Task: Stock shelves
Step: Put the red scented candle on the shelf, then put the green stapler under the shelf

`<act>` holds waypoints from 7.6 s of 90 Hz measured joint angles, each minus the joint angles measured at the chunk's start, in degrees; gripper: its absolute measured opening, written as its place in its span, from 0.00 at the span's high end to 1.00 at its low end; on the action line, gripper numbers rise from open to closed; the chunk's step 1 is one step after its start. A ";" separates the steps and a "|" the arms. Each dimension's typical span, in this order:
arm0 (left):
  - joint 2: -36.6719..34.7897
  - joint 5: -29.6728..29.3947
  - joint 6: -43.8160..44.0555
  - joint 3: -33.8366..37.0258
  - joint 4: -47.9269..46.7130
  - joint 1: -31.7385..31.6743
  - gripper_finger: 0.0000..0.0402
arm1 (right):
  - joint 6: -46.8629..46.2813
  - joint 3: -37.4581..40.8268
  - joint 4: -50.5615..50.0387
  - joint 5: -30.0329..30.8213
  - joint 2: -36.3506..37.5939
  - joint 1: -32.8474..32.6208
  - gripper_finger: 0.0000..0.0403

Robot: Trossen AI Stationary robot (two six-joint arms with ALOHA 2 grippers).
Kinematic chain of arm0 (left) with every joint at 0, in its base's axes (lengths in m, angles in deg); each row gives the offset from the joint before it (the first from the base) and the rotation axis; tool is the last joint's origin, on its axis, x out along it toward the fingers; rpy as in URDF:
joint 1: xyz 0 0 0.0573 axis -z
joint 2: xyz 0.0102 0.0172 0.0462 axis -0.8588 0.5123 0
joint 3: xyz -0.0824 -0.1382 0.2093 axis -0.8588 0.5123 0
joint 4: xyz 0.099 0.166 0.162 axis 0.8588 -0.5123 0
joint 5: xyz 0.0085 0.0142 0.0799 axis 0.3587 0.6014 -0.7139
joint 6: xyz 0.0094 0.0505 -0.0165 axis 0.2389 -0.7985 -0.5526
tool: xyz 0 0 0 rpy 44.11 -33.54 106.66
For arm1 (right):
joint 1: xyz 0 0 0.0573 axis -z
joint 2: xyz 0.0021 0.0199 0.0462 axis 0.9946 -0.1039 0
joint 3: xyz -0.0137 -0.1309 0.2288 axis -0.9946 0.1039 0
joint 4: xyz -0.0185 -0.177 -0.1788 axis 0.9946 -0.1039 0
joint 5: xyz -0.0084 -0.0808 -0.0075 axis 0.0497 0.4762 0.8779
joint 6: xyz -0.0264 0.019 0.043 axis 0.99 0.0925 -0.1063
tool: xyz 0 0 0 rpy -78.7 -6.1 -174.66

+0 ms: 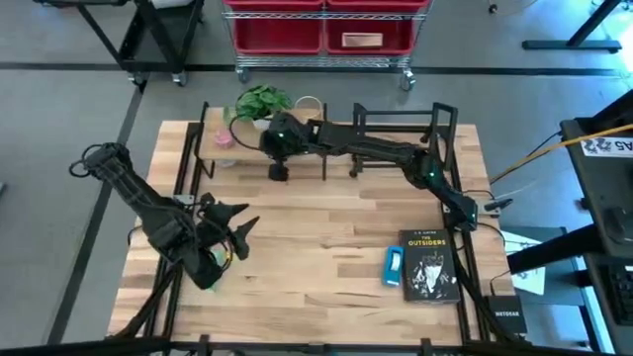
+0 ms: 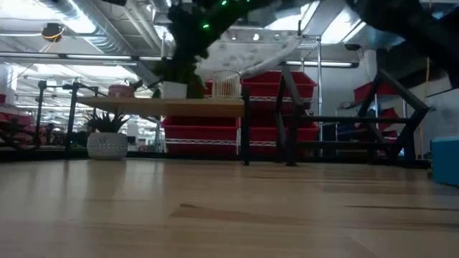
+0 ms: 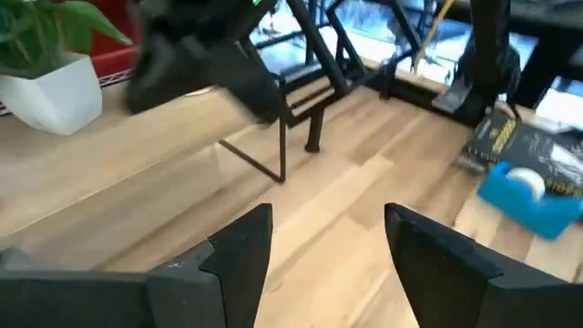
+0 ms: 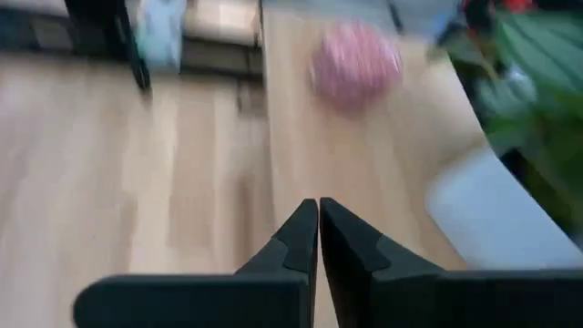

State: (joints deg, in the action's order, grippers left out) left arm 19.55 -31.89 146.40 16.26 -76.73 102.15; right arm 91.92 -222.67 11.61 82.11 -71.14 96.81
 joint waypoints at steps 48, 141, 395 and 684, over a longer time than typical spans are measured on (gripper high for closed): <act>-5.62 24.96 8.75 -0.11 -27.86 -33.22 0.75 | -8.35 0.04 -37.36 9.61 9.41 -12.55 1.00; -5.79 41.07 -32.13 6.04 0.21 -71.25 0.96 | -12.36 12.13 -41.65 7.95 9.30 -32.68 1.00; 9.37 84.01 36.04 -1.38 -12.47 0.32 0.45 | -9.50 47.70 6.90 0.03 9.26 -37.33 1.00; 2.64 64.19 -20.20 14.86 14.09 -58.15 0.51 | -18.48 48.00 -1.00 4.94 23.99 -37.92 1.00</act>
State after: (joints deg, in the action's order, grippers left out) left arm 22.18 32.30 126.20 31.12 -62.64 44.00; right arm 73.45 -174.67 10.61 87.05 -47.15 58.89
